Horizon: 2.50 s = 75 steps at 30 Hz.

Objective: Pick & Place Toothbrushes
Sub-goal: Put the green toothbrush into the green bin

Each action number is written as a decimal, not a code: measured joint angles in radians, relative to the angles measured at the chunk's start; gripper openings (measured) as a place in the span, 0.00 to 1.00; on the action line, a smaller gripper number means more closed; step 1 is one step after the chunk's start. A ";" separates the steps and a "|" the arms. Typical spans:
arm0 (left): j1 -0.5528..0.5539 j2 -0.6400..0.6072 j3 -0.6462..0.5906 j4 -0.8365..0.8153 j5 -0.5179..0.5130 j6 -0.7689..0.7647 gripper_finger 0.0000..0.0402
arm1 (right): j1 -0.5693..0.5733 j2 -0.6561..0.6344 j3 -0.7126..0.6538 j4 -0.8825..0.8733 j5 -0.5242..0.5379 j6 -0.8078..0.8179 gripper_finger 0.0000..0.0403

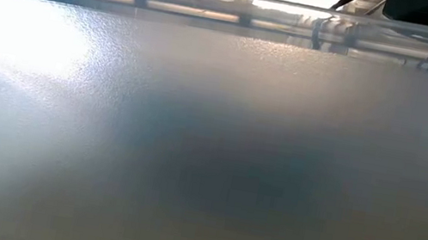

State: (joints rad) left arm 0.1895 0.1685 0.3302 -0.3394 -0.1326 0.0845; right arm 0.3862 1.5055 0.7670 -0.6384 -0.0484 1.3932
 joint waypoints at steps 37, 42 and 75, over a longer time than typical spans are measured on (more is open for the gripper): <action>0.000 0.000 0.000 0.000 -0.016 0.000 0.28 | -0.292 -0.213 0.205 -0.006 0.020 -0.525 0.02; 0.000 0.000 0.000 0.000 -0.016 0.000 0.28 | -0.370 -0.221 0.234 0.028 0.021 -0.679 0.02; 0.000 0.000 0.000 0.057 -0.019 0.042 0.28 | -0.516 -0.077 0.253 0.612 0.135 -1.214 0.01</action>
State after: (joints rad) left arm 0.1898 0.1684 0.3305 -0.2823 -0.1520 0.1268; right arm -0.1299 1.4287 1.0199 -0.0261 0.0864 0.1792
